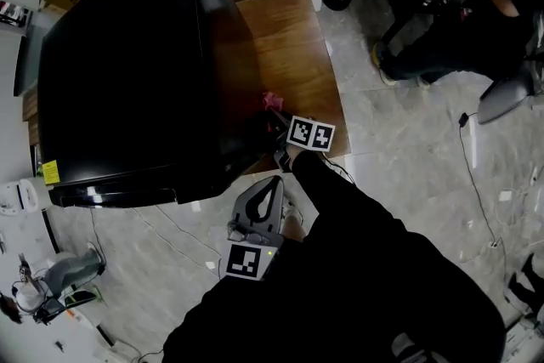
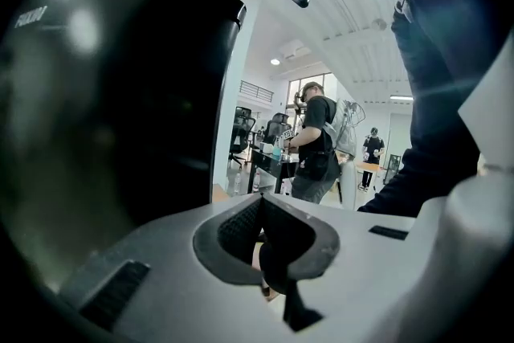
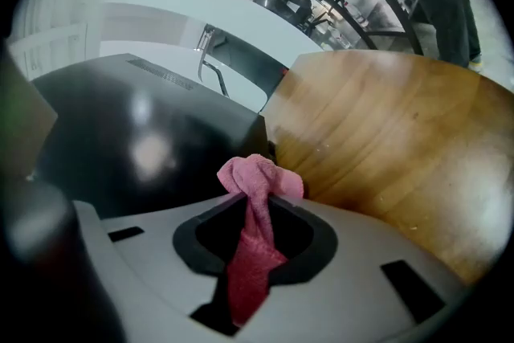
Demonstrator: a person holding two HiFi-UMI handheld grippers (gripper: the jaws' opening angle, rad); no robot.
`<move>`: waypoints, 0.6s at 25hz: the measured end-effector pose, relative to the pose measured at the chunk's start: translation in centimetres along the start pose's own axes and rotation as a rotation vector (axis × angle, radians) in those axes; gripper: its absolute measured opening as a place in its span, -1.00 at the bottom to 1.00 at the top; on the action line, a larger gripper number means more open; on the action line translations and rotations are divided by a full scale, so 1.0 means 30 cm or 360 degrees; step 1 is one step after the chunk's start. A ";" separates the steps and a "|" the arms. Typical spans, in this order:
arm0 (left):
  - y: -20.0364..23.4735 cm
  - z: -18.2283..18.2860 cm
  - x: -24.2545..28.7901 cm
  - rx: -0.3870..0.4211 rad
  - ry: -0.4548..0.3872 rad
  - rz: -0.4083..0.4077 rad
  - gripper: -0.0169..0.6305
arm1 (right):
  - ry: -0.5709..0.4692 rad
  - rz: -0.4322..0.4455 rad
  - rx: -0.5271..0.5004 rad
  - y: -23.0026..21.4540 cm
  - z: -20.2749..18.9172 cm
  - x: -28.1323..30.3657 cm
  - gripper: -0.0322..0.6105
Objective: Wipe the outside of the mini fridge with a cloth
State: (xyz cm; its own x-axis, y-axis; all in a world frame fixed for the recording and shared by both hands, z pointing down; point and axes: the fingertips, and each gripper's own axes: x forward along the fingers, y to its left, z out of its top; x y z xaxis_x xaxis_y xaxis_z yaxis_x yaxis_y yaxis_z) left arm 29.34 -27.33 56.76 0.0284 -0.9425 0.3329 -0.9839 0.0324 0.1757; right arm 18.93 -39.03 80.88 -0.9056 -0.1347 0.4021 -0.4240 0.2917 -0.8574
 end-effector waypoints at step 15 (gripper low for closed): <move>0.076 0.047 -0.341 0.0038 -0.0136 -0.0020 -0.93 | 0.0002 0.0145 -0.0724 0.351 -0.022 -0.404 -0.68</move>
State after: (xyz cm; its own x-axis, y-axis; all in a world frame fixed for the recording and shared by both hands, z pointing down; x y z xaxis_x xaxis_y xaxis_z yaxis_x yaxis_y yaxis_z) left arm 26.55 -18.09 52.45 0.0267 -0.9679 0.2500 -0.9876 0.0133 0.1567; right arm 25.45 -33.69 67.20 -0.9391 -0.0882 0.3321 -0.2985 0.6880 -0.6615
